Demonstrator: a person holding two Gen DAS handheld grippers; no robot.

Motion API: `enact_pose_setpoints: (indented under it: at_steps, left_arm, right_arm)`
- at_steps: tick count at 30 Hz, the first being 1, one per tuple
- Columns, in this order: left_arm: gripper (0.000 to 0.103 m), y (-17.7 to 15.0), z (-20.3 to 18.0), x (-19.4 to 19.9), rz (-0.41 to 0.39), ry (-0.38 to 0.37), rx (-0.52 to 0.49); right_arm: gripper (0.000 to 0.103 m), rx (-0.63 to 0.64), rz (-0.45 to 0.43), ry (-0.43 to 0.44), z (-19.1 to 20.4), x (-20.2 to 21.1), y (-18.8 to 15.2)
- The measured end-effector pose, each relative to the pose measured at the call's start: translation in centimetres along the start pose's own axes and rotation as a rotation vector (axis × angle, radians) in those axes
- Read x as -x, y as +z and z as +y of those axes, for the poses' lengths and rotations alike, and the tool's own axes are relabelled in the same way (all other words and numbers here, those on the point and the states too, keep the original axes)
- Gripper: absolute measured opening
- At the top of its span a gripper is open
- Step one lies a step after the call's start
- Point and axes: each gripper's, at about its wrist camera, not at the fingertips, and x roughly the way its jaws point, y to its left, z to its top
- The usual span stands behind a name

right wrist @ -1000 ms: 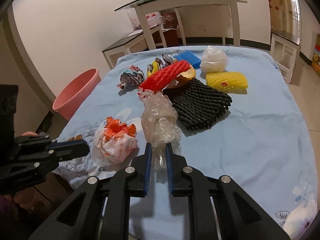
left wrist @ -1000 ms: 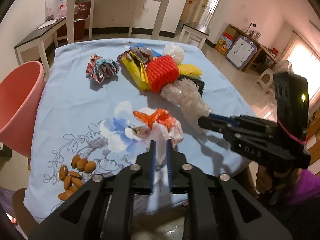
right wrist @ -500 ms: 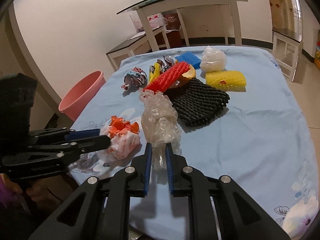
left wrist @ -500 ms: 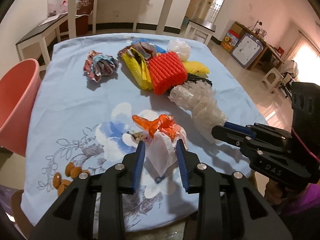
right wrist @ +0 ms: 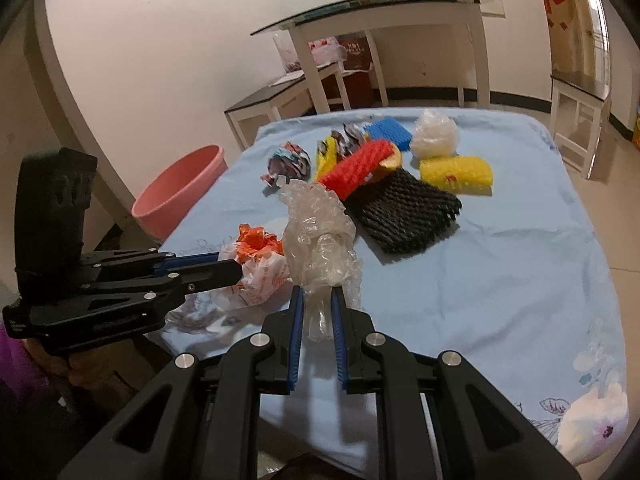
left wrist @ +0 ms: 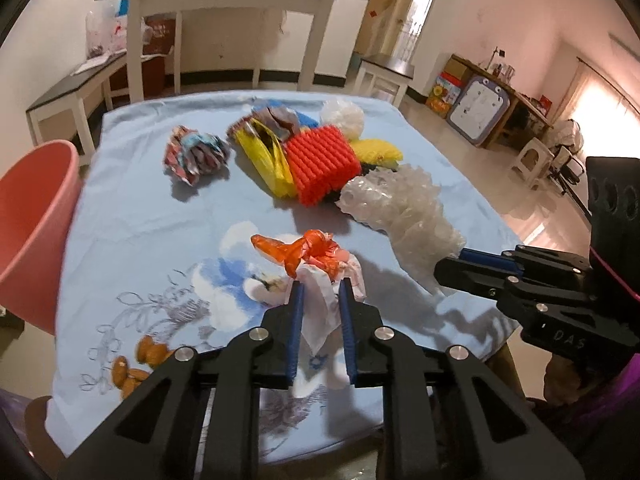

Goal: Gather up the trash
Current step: 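Carry both held items over the pink bucket and open both tools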

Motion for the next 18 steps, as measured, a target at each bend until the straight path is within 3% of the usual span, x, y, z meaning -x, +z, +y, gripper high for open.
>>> enact_pose_setpoints:
  at_steps: [7, 18]
  left_arm:
    - [0.018, 1.1, 2.8, 3.3, -0.089, 0.073, 0.034]
    - [0.018, 3.2, 11.6, 9.3, -0.222, 0.346, 0.121]
  right_arm:
    - [0.013, 0.059, -0.023, 0.069, 3.4, -1.4, 3.5]
    - [0.013, 0.099, 0.008, 0.263, 11.9, -9.2, 11.3]
